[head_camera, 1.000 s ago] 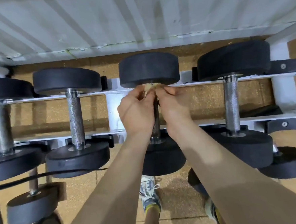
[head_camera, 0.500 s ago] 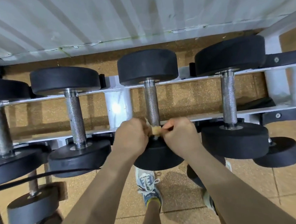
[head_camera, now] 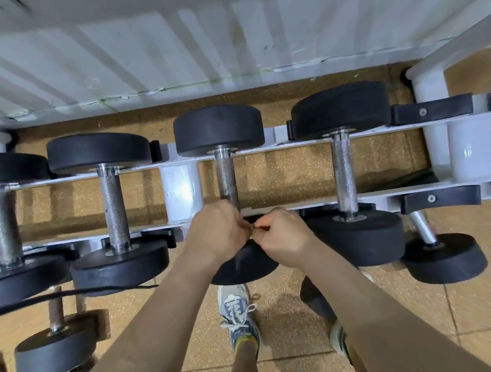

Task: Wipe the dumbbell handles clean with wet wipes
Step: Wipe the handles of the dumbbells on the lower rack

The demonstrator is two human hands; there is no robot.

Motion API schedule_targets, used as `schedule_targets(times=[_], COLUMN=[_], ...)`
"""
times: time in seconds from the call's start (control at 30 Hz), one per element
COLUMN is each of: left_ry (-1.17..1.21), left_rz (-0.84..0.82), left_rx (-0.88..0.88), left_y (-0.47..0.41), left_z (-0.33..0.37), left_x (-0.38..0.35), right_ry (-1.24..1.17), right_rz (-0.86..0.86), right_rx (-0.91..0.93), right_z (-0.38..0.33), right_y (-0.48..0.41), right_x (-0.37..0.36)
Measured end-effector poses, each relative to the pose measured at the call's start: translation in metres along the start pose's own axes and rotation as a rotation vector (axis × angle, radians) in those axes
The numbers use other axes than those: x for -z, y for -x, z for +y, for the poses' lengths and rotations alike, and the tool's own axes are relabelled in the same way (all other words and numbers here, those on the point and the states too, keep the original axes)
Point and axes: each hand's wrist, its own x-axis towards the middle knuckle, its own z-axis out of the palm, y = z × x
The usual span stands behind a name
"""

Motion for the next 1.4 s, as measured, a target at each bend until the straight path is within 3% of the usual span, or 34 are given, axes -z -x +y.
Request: schedule_targets(times=[0.13, 0.2, 0.27, 0.4, 0.53, 0.6, 0.77, 0.93, 1.03, 1.17, 1.23, 1.37, 1.4], left_ry=[0.102, 0.381, 0.787, 1.398, 1.743, 1.718, 1.178, 1.076, 1.278, 1.604, 1.647, 1.591, 1.572], left_rz=[0.078, 0.154, 0.194, 0.073, 0.009, -0.033, -0.045, -0.229, -0.092, 0.148, 0.222, 0.292, 0.304], left_rx=[-0.026, -0.003, 0.092, 0.215, 0.276, 0.319, 0.318, 0.112, 0.196, 0.419, 0.42, 0.389, 0.404], left_y=[0.007, 0.016, 0.03, 0.059, 0.074, 0.076, 0.068, 0.055, 0.041, 0.008, -0.012, -0.048, -0.054], left_z=[0.021, 0.037, 0.055, 0.101, 0.145, 0.156, 0.158, 0.143, 0.135, 0.133, 0.135, 0.144, 0.145], left_x=[-0.008, -0.011, -0.011, -0.005, -0.002, -0.002, -0.011, -0.01, -0.02, -0.027, -0.025, -0.017, -0.018], right_ry=[-0.569, -0.926, -1.114, -1.203, -0.944, -0.807, -0.657, -1.253, -1.436, -1.348, -1.327, -1.531, -1.437], right_rz=[0.132, 0.139, 0.115, 0.027, 0.119, 0.165, 0.205, 0.098, 0.171, 0.304, 0.369, 0.458, 0.484], right_rx=[-0.068, -0.101, -0.111, -0.108, -0.088, -0.065, -0.088, -0.224, -0.306, -0.4, -0.425, -0.44, -0.448], right_z=[0.013, 0.021, 0.033, 0.058, 0.081, 0.091, 0.117, 0.13, 0.131, 0.124, 0.116, 0.101, 0.097], right_y=[0.019, 0.03, 0.043, 0.072, 0.098, 0.108, 0.105, 0.075, 0.049, 0.016, 0.001, -0.017, -0.017], right_x=[0.008, 0.023, 0.048, 0.093, 0.122, 0.138, 0.168, 0.166, 0.154, 0.144, 0.146, 0.162, 0.164])
